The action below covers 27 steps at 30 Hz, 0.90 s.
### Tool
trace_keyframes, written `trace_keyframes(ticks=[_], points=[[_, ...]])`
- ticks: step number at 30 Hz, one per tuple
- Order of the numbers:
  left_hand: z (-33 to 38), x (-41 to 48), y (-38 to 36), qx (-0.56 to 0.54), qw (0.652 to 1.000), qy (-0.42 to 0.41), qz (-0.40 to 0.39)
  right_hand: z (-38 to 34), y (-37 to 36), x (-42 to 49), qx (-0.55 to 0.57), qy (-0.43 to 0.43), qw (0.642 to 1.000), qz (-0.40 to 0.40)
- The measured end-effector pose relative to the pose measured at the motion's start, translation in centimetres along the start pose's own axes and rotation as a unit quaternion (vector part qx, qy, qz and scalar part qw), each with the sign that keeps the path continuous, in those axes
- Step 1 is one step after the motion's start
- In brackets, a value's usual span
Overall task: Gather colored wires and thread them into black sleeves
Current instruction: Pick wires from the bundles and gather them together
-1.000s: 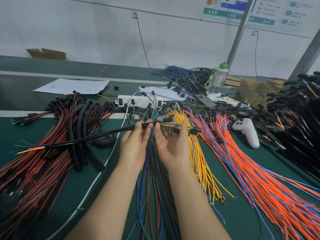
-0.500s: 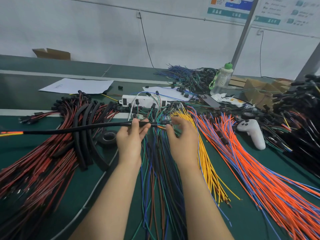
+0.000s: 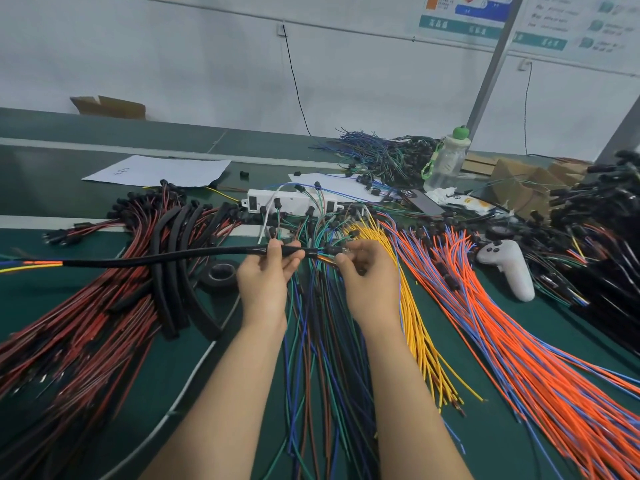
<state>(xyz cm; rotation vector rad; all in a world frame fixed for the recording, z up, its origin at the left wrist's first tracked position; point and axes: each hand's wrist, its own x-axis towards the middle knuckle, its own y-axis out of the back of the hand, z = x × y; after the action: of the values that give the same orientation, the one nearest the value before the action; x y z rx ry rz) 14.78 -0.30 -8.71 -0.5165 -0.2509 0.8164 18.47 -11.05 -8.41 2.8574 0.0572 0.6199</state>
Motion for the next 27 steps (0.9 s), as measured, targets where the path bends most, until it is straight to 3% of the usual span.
trace_keyframes(ticks=[10, 16, 27], points=[[0.0, 0.1, 0.1, -0.036, 0.998, 0.041, 0.019, 0.2, 0.1, 0.0, 0.039, 0.016, 0.999, 0.017], [-0.2, 0.6, 0.4, -0.077, 0.996, 0.042, 0.027, 0.2, 0.2, -0.2, -0.006, 0.003, 0.999, -0.052], [-0.8, 0.3, -0.1, -0.077, 0.997, 0.020, 0.014, 0.8, -1.3, 0.0, 0.119, -0.082, 0.989, 0.011]])
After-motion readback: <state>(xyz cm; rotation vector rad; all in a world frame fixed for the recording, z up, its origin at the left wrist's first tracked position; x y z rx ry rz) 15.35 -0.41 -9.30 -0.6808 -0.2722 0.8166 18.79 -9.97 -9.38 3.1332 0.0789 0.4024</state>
